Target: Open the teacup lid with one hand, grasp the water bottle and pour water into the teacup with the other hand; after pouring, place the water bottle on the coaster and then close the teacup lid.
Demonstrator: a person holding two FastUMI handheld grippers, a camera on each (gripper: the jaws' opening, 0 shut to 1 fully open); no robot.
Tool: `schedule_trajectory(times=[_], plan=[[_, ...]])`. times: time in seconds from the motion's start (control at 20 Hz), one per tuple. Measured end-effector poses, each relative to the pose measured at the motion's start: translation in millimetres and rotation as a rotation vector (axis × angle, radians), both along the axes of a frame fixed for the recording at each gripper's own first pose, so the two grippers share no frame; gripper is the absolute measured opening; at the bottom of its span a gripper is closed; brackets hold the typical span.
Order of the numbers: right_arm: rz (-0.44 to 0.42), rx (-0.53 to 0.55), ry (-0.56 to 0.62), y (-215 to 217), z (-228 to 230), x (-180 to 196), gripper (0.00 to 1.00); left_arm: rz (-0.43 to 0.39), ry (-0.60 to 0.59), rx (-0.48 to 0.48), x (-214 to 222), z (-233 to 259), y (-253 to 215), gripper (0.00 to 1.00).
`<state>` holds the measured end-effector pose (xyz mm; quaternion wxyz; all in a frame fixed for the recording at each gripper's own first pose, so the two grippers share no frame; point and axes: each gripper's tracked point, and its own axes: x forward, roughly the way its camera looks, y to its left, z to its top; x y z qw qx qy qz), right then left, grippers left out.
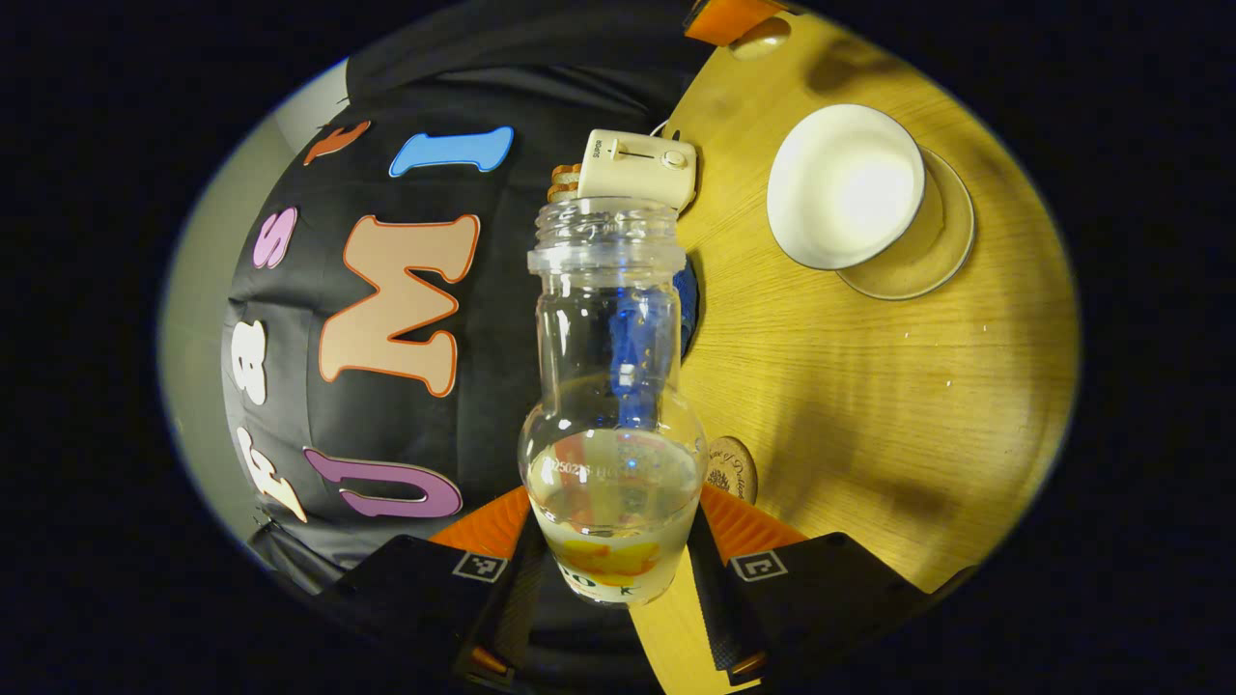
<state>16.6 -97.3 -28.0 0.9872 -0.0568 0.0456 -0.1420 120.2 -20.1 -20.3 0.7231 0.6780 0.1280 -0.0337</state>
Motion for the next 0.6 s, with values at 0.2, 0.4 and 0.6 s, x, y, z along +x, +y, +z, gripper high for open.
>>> schedule_trajectory(times=[0.2, 0.4, 0.6], plan=[[0.0, -0.001, 0.0, 0, 0, 0, 0.32, -0.006, -0.003, 0.092, 0, 1, 0, 0.68], [0.0, -0.001, 0.0, 0, 0, 0, 0.33, -0.021, -0.01, 0.176, 1, 5, 0, 0.7], [0.0, -0.001, 0.0, 0, -1, 0, 0.33, -0.041, -0.031, 0.234, 3, 12, -4, 0.69]])
